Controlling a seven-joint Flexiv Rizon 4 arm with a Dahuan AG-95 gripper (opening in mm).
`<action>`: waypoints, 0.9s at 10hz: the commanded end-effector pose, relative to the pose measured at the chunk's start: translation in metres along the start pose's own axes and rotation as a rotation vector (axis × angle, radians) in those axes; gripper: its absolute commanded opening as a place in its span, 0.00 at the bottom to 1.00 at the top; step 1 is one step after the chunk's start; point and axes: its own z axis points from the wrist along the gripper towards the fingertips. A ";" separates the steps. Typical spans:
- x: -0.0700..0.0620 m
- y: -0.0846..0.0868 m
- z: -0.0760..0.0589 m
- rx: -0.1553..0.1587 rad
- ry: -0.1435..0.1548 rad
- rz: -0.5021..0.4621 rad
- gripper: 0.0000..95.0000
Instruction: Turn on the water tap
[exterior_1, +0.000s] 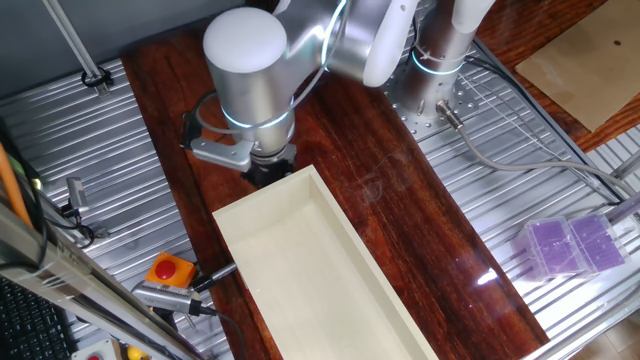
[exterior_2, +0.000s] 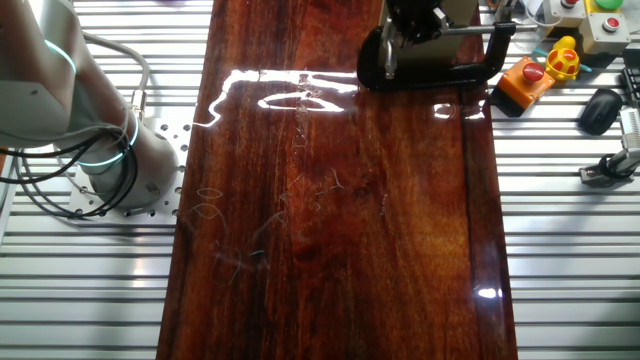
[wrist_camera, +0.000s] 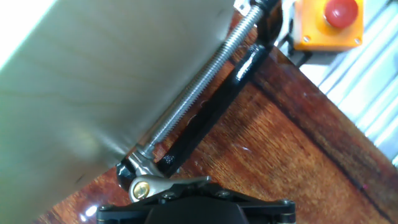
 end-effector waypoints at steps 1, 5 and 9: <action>0.003 -0.002 -0.004 -0.007 -0.002 -0.058 0.00; 0.000 -0.004 -0.010 -0.007 0.000 -0.072 0.00; -0.005 -0.003 -0.012 -0.001 0.003 -0.074 0.00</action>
